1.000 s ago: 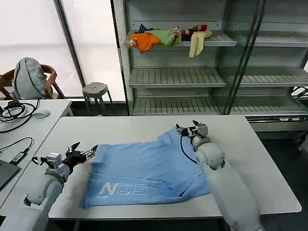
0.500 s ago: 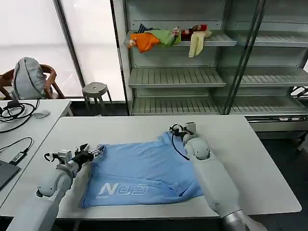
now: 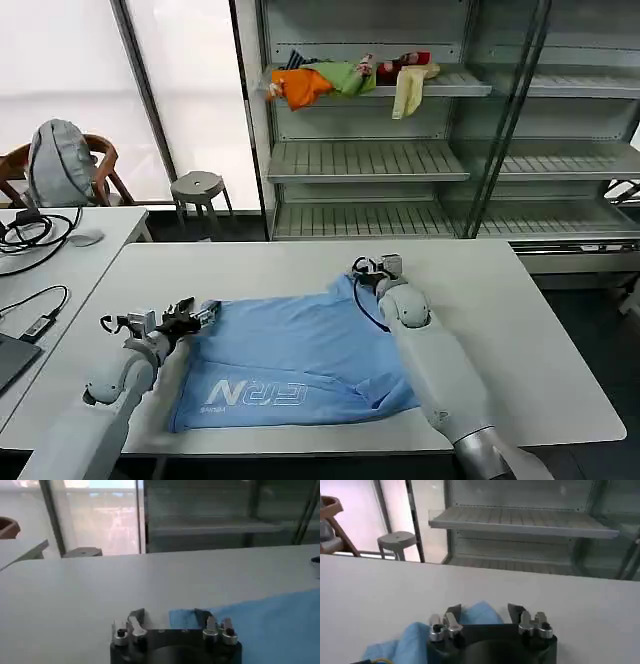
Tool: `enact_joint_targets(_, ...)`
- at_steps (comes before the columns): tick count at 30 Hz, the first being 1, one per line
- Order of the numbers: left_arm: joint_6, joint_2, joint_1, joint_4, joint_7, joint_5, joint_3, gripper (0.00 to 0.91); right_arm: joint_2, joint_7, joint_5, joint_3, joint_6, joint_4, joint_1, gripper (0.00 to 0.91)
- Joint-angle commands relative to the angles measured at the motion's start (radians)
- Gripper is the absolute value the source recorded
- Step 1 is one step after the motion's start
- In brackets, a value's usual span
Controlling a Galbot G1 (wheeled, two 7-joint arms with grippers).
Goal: Fold and organize the clothes.
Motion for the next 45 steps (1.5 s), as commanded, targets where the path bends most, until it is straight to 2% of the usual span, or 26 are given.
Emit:
enact_joint_targets(1,0.007,-0.001,0.000,-0.001,0.011,-0.001,0.007,0.030,0.010,-0.007,0.004,-0.002,-0.009,-0.027,0.006,0.000)
enact_joint_targets(13,0.000,0.000,0.012,-0.015,0.025,-0.007,-0.002,0.030,-0.015,-0.006,0.003,-0.005,0.009,0.060,-0.012,0.000)
enact_joint_targets(20,-0.024,0.007,0.032,-0.059,0.021,-0.046,-0.024,0.030,-0.066,0.017,0.065,-0.001,-0.006,0.232,-0.070,0.000)
enact_joint_targets(27,-0.031,0.018,0.144,-0.181,0.018,-0.078,-0.074,0.030,-0.143,0.035,0.128,0.023,-0.021,0.432,-0.194,0.000)
enact_joint_targets(35,-0.044,0.033,0.296,-0.324,0.019,-0.085,-0.150,0.030,-0.238,0.037,0.155,0.064,-0.022,0.684,-0.364,0.000)
enact_joint_targets(45,-0.047,0.017,0.412,-0.401,0.019,-0.093,-0.205,0.030,-0.285,0.022,0.146,0.150,-0.021,0.860,-0.584,0.000)
